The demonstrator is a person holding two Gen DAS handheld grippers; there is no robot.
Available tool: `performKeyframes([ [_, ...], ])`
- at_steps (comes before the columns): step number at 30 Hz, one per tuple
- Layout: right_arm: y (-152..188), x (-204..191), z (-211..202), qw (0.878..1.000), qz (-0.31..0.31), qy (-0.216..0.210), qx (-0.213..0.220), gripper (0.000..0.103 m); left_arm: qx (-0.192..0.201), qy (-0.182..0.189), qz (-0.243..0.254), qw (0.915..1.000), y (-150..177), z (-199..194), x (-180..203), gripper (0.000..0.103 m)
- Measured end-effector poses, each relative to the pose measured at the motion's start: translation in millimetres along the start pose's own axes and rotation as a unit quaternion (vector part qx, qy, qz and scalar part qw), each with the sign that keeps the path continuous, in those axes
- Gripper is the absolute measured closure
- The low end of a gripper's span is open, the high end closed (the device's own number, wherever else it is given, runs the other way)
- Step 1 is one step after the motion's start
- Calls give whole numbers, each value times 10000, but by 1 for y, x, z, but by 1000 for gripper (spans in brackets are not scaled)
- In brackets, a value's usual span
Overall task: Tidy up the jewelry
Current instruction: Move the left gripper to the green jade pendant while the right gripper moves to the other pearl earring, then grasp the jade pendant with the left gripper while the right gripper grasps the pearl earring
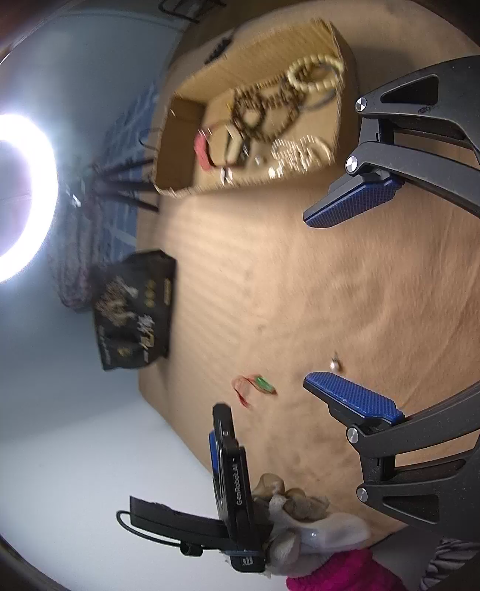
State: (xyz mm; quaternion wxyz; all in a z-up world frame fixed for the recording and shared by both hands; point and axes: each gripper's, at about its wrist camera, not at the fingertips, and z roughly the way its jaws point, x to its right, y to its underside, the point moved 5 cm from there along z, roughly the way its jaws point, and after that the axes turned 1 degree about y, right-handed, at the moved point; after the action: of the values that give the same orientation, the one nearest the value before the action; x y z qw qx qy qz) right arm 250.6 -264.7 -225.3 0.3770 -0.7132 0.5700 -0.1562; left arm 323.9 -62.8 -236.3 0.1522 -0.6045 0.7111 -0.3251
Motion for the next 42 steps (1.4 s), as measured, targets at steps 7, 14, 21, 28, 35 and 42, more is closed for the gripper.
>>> performKeyframes([
  [7,13,-25,25,9986,-350,-291,-254,23,-267,92,46,9996,18,18,7,37],
  [14,21,-50,44,9939,-826,-541,-489,23,-453,132,50,9989,26,30,9,47],
  [21,24,-63,60,9913,-953,-600,-679,37,-555,81,104,9984,29,43,12,56],
  [28,27,-66,72,9896,-971,-626,-859,52,-560,6,125,9984,27,50,11,66],
  [35,28,-63,79,9903,-908,-570,-884,65,-514,-72,173,9985,26,52,10,81],
  [42,28,-58,79,9909,-903,-476,-878,84,-468,-119,182,9987,26,52,11,88],
])
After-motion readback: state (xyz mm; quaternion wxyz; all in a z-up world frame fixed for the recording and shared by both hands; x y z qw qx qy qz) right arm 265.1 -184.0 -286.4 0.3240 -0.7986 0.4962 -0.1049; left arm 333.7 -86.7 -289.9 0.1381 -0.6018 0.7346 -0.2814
